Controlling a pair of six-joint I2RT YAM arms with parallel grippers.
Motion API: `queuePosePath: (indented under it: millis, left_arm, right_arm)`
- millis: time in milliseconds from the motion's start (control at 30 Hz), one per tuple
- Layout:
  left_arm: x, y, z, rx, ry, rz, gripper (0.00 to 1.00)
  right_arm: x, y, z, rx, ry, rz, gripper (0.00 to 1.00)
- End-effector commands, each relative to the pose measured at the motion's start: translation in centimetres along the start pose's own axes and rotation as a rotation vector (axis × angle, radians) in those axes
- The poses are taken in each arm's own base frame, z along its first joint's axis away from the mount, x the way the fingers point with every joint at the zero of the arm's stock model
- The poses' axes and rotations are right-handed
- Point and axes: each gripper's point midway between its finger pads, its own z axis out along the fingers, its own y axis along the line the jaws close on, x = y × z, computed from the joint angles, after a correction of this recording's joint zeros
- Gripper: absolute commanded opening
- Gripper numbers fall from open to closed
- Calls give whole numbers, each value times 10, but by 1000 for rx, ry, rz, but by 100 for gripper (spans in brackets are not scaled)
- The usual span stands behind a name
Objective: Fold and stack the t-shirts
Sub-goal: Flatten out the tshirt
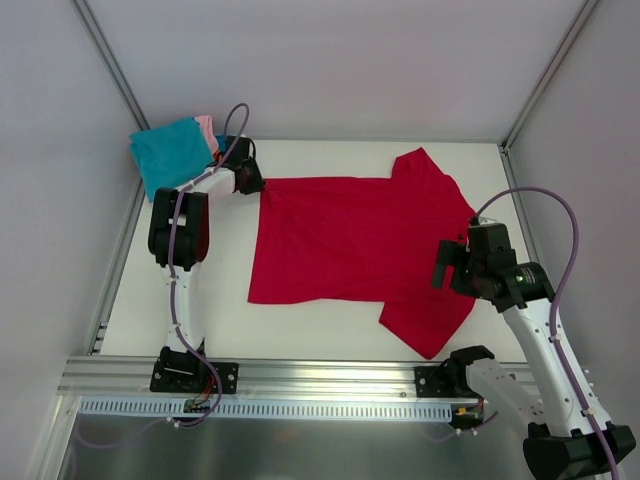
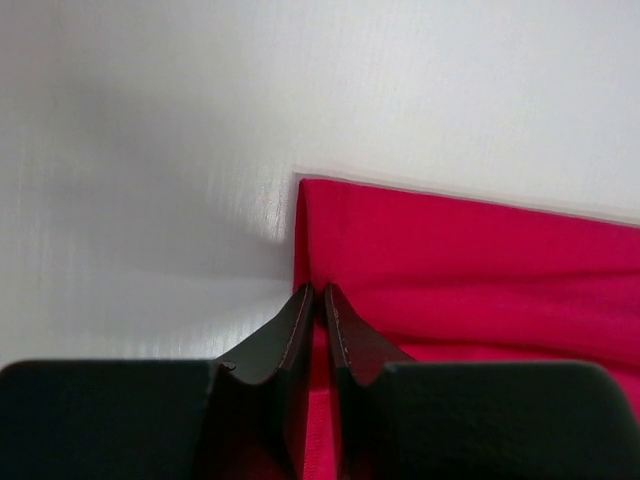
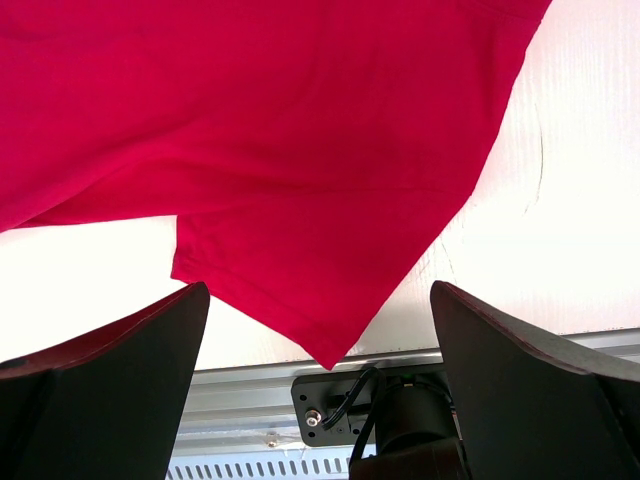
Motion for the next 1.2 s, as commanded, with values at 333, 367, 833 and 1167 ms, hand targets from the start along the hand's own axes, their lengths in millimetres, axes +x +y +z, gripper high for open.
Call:
queuePosePath:
  millis: [333, 367, 833, 1167]
  left_arm:
    - [-54, -9, -38, 8, -120, 21, 11]
    - [-56, -11, -39, 12, -125, 21, 10]
    - [-80, -16, -31, 10, -153, 12, 1]
    - [-93, -14, -15, 7, -164, 6, 0]
  right_arm:
    - [-1, -3, 3, 16, -1, -7, 99]
    - [-2, -2, 2, 15, -4, -6, 100]
    - [-2, -2, 2, 14, -2, -8, 99]
    - [0, -2, 3, 13, 0, -8, 100]
